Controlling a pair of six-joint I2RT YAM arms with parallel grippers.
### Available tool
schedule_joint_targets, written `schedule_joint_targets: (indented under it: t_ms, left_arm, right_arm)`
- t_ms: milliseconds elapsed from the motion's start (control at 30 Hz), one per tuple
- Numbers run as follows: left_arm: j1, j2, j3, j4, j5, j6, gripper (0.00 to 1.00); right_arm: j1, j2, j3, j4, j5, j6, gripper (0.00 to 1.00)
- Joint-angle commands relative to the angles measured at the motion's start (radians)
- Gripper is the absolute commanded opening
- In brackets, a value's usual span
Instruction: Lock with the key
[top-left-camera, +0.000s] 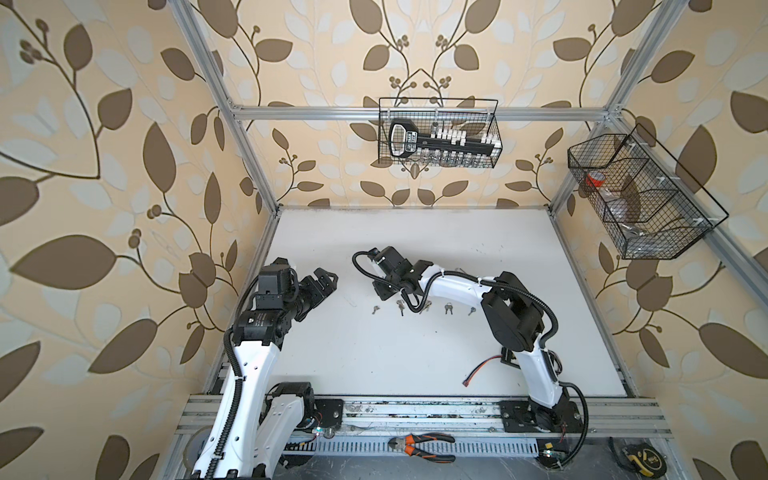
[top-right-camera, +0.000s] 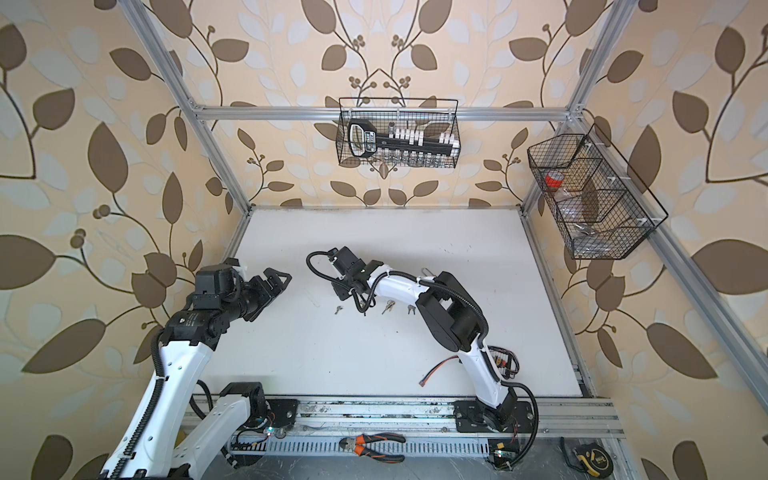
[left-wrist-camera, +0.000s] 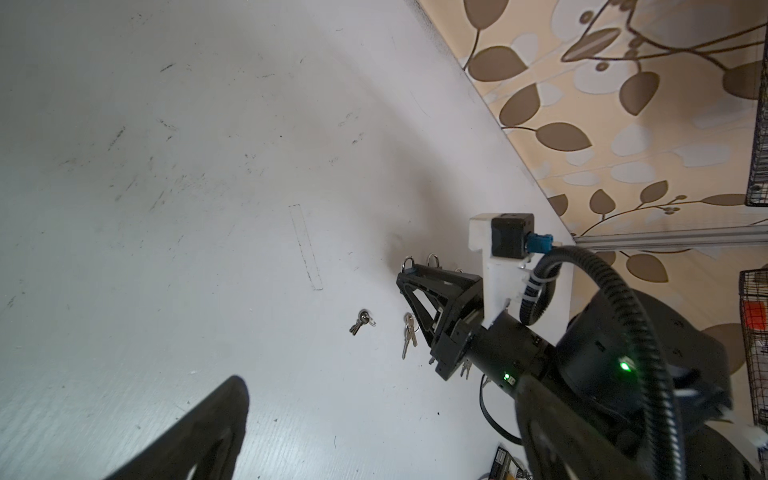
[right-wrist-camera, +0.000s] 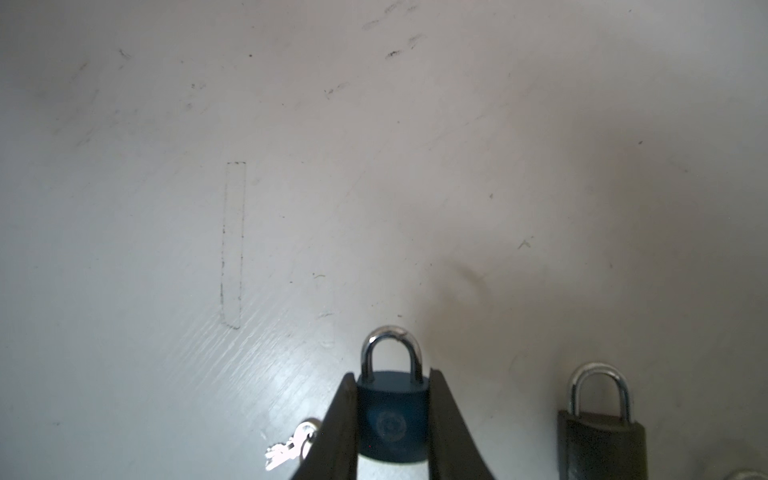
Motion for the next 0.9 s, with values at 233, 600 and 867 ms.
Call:
schedule_joint_targets:
  t_ms: [233,600,867]
  left_arm:
    - [0.015,-0.023,0.002,-0.009,0.03,0.024,0.99]
    - [0.018,-0.023,0.002,-0.007,0.035,0.023,0.99]
    - [0.019,-0.029,0.0,-0.005,0.04,0.021,0.99]
  right_arm:
    - [-0.021,0.136,0.189,-0.153,0.026,-0.063,0.03]
    - [-0.032,0.194,0.242,-0.189,0.011,-0.068,0.04]
    - [-0.038,0.207,0.246,-0.194,-0.005,-0.069,0.15]
